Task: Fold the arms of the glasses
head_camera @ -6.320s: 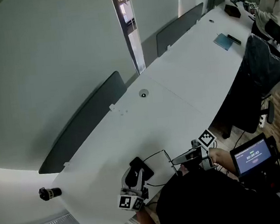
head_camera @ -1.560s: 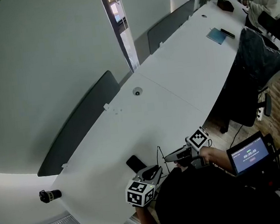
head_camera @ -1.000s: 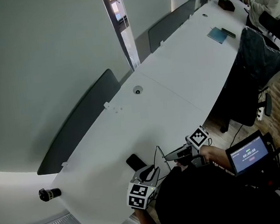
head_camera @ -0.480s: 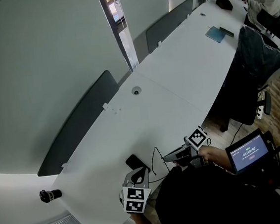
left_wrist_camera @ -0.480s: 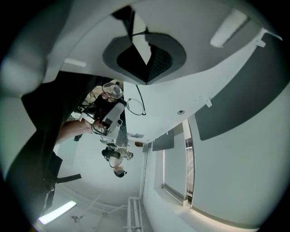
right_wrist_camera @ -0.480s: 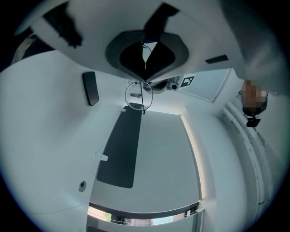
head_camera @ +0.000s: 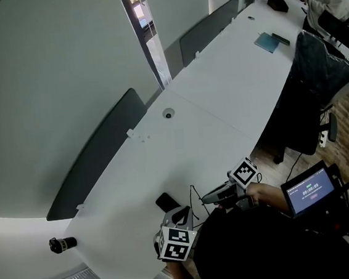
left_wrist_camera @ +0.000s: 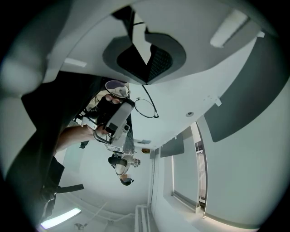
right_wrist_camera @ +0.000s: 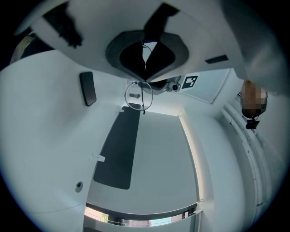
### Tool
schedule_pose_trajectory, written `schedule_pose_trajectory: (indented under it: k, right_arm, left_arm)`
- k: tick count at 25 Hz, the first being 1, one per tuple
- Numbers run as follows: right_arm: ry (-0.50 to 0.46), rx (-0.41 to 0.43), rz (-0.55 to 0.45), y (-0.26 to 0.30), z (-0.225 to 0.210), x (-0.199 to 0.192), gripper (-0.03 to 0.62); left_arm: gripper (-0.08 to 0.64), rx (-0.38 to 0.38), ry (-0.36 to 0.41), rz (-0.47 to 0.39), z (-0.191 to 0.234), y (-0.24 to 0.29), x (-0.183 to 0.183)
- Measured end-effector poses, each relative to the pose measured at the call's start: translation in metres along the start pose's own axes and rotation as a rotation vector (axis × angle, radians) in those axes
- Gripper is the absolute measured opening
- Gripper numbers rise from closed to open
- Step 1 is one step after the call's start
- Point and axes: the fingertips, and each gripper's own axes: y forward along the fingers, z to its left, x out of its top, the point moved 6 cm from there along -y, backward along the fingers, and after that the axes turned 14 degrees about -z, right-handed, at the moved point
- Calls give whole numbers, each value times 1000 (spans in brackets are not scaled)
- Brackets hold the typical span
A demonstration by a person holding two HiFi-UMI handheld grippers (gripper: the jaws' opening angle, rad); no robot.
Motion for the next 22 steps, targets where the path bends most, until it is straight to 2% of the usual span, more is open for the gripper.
schedule_pose_trajectory:
  k: [9,15,18,22]
  right_arm:
    - [10,2,9,3,0,-4,9]
    - [8,1,3,3,0,-3,9]
    - [9,-16,-12,0,-3,0,9]
    - [10,-36,-67,-15,-6,10,11]
  left_arm:
    - [8,-55,13,5,-13,11,7]
    - [8,-42,1,7,-8,15,1]
    - [8,48,-6,-67,7,4,4]
    - [8,284,12,-329,45,-38,18]
